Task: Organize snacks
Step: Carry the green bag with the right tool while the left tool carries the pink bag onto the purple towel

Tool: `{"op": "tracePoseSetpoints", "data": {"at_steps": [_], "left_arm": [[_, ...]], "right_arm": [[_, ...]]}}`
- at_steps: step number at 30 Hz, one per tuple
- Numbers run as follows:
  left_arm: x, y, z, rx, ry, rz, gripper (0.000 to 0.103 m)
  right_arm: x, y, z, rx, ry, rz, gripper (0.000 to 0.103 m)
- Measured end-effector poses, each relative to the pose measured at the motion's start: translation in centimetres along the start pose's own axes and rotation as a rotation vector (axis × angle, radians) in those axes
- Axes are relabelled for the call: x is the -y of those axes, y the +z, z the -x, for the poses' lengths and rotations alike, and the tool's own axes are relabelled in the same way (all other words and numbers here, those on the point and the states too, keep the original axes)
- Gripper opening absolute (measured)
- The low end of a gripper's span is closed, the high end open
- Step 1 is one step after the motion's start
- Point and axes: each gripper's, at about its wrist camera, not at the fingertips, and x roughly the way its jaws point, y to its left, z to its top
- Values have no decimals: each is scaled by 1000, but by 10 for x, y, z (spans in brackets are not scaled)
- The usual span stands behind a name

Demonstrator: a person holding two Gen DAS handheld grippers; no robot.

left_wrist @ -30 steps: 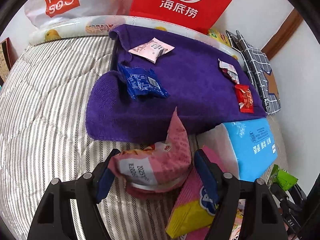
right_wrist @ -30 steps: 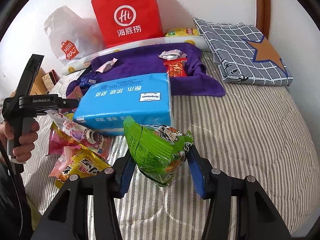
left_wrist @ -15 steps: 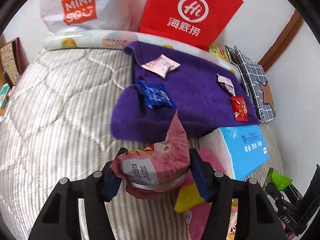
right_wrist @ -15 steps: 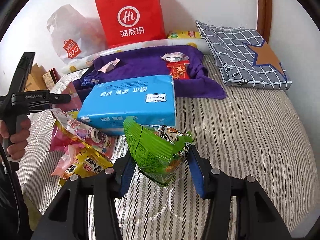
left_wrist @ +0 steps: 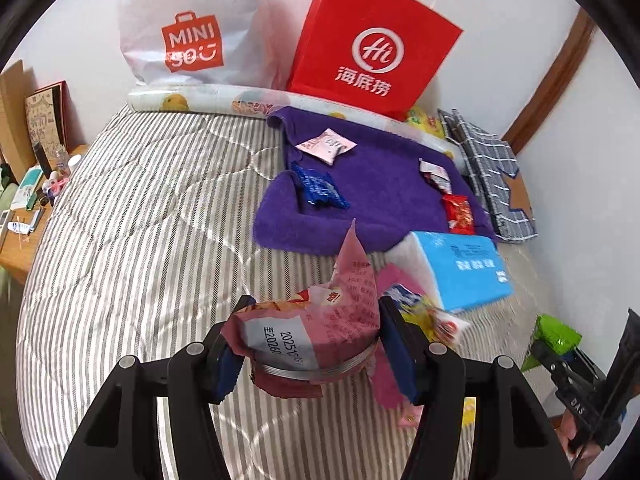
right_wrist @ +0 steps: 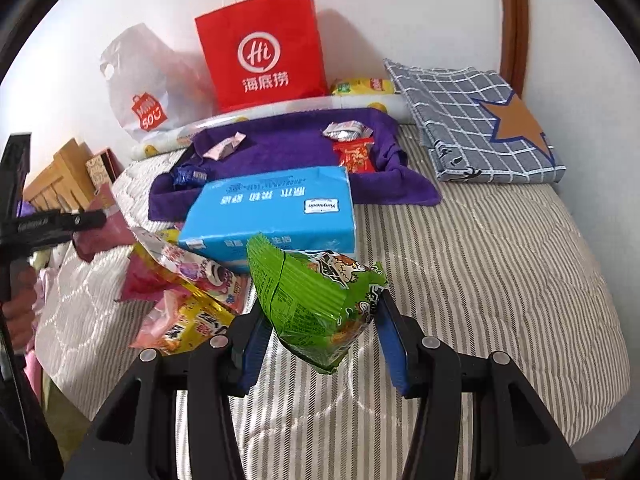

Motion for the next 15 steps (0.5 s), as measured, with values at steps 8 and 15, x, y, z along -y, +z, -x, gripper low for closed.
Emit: {"op": "tracePoseSetpoints", "data": {"at_steps": [8, 15], "left_arm": [[27, -14, 31, 42, -54, -52, 59], [56, -18, 46, 59, -103, -99, 59]], "right_arm": [[-1, 2, 33, 47, -8, -25, 50], [-1, 6, 61, 108, -8, -35, 50]]}}
